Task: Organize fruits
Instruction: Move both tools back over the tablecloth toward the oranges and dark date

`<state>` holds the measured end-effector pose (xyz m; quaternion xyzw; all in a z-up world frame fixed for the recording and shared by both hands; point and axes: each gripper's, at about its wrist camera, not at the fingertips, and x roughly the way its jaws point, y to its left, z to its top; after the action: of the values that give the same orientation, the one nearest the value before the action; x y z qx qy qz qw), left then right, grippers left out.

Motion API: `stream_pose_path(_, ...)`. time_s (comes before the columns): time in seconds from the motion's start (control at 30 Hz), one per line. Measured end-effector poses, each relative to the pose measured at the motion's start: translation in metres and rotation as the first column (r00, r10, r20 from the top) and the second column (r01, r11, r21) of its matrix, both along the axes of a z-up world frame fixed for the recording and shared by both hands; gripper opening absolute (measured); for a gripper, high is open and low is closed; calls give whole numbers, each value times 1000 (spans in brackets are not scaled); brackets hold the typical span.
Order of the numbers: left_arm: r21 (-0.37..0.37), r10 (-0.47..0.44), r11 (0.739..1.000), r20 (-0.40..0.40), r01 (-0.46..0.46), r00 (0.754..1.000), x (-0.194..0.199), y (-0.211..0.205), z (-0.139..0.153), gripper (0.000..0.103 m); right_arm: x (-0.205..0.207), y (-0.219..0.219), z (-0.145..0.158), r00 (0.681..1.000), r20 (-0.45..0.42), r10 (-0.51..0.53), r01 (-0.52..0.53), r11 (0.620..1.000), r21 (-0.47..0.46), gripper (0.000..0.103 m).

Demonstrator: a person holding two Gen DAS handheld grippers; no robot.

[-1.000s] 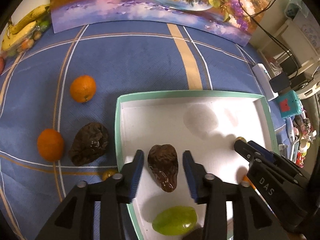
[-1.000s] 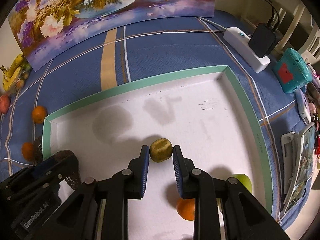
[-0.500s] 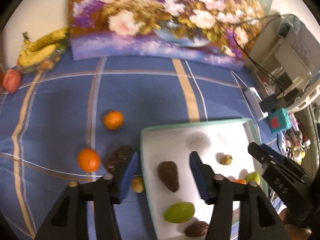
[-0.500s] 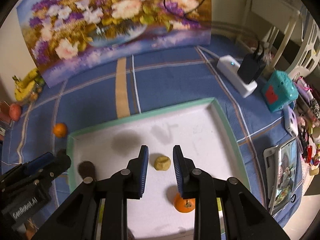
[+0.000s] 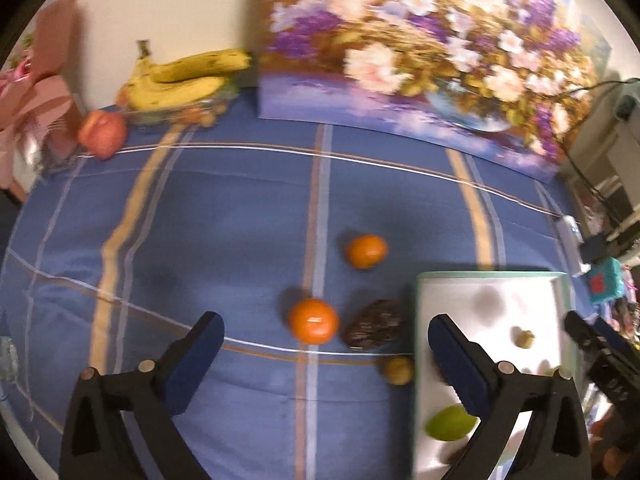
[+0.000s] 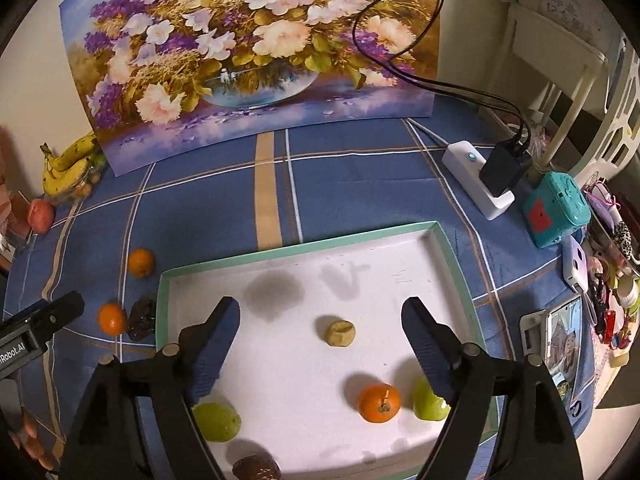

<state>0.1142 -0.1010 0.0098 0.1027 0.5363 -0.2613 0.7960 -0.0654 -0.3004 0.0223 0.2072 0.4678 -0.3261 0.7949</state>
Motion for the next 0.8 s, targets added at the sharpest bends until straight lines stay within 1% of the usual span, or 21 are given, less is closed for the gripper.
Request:
stream_pose_path(0.07, 21, 31, 999, 17, -31, 999, 6, 13, -1, 103, 1, 3, 1, 1000, 8, 2, -2, 1000, -3, 84)
stream_pose_path(0.13, 25, 61, 998, 30, -62, 998, 12, 25, 0, 103, 4, 7, 2, 1000, 25, 8, -8, 1000, -9, 85)
stream_pose_path(0.17, 24, 73, 997, 34, -73, 997, 14, 31, 1, 103, 5, 10, 2, 999, 32, 14, -13, 1000, -7, 88)
stream_pose_path(0.2, 22, 85, 996, 37, -86, 996, 16, 37, 2, 103, 7, 12, 2, 999, 37, 20, -20, 1000, -6, 96)
stream_pose_path(0.23, 18, 100, 995, 40, -101, 994, 18, 44, 3, 103, 10, 16, 2, 999, 43, 32, -32, 999, -7, 97)
stream_pose_path(0.4, 10, 141, 990, 57, -141, 988, 23, 69, 7, 103, 25, 35, 3, 995, 58, 78, -77, 997, -30, 97)
stream_pose_path(0.57, -22, 191, 981, 53, -190, 980, 31, 88, 10, 103, 44, 54, 14, 988, 87, 129, -125, 991, -49, 97)
stream_pose_path(0.6, -26, 198, 980, 53, -197, 979, 33, 91, 10, 103, 47, 57, 15, 988, 63, 139, -137, 990, -41, 97)
stream_pose_path(0.7, -37, 212, 977, 53, -210, 976, 37, 96, 9, 103, 56, 67, 22, 980, 110, 165, -161, 986, -47, 97)
stream_pose_path(0.8, -48, 215, 976, 58, -212, 975, 41, 97, 8, 103, 65, 74, 23, 975, 115, 188, -181, 981, -65, 97)
